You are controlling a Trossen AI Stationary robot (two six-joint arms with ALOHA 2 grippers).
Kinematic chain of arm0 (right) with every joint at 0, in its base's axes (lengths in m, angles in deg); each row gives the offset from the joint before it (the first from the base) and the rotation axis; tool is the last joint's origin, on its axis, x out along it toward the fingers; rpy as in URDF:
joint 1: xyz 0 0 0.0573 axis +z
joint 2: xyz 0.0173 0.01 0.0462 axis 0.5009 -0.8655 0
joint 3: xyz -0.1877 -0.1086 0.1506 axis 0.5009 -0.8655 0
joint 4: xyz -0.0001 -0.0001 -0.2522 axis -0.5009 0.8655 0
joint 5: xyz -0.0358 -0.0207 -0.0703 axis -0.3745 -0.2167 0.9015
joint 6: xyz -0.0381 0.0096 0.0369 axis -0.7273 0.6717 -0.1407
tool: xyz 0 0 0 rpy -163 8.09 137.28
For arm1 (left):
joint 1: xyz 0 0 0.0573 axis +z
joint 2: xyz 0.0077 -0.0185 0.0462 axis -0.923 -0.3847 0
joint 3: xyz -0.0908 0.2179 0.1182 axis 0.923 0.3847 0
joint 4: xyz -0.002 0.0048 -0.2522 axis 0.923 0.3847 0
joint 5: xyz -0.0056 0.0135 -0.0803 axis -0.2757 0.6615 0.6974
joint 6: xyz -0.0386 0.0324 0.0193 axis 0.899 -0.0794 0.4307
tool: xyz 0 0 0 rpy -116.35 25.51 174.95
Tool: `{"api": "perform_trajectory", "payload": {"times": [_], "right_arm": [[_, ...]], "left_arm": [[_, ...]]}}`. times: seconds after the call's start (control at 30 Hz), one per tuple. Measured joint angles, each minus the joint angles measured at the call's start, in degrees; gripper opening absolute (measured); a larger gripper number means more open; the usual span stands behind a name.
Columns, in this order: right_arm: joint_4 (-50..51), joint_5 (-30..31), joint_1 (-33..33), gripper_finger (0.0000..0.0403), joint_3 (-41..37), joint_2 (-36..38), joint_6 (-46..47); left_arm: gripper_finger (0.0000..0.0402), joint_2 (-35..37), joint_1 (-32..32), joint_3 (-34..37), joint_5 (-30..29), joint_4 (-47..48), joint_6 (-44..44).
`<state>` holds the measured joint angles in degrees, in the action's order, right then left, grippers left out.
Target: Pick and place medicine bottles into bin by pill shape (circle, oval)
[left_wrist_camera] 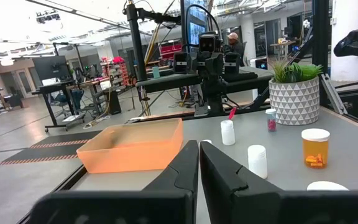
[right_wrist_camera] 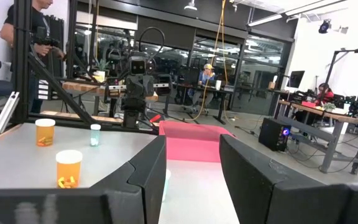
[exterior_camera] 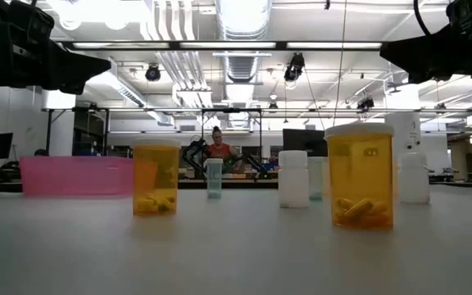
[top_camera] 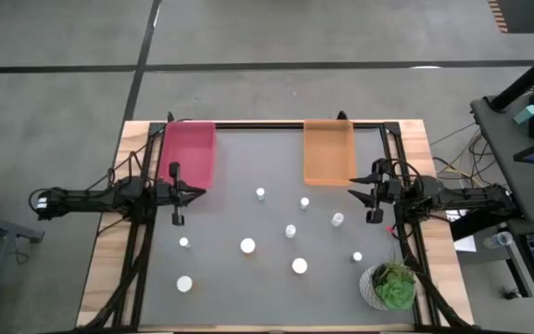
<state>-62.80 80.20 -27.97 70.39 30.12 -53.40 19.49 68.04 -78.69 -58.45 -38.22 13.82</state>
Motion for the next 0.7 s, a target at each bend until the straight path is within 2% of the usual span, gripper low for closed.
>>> {"api": "perform_trajectory", "payload": {"times": [0.3, 0.37, 0.43, 0.5, 0.57, 0.63, 0.7], "right_arm": [[0.0, -0.02, 0.02, 0.0141, 0.0, 0.02, 0.06], [0.0, -0.37, 0.04, 0.0141, 0.01, 0.0, 6.24], [-0.09, -0.48, 0.02, 0.0141, 0.0, 0.0, 18.48], [-0.51, 0.96, 0.0, 0.0141, 0.02, 0.0, 27.29], [-0.48, 1.87, 0.0, 0.0141, 0.0, 0.0, 31.98], [-0.5, 1.88, 0.0, 0.0141, 0.0, 0.0, 32.99], [-1.1, 1.95, 0.0, 0.0141, 0.0, 0.0, 33.04]], "left_arm": [[0.0001, 0.0, 0.0, 0.0, -0.02, 0.0, -0.4], [0.0001, 0.02, 0.0, 0.0, -0.55, -0.24, -3.56], [0.0001, 0.0, -0.01, 0.0, -0.76, -2.3, -5.3], [0.0001, -0.08, -0.02, 0.0, -0.69, -6.08, -0.59], [0.0001, -0.01, -0.02, 0.0, -0.7, -10.85, 8.15], [0.0001, 0.09, -0.01, 0.02, -0.86, -15.0, 13.43], [0.0001, 0.08, 0.0, 0.02, -1.01, -16.8, 13.82]]}}
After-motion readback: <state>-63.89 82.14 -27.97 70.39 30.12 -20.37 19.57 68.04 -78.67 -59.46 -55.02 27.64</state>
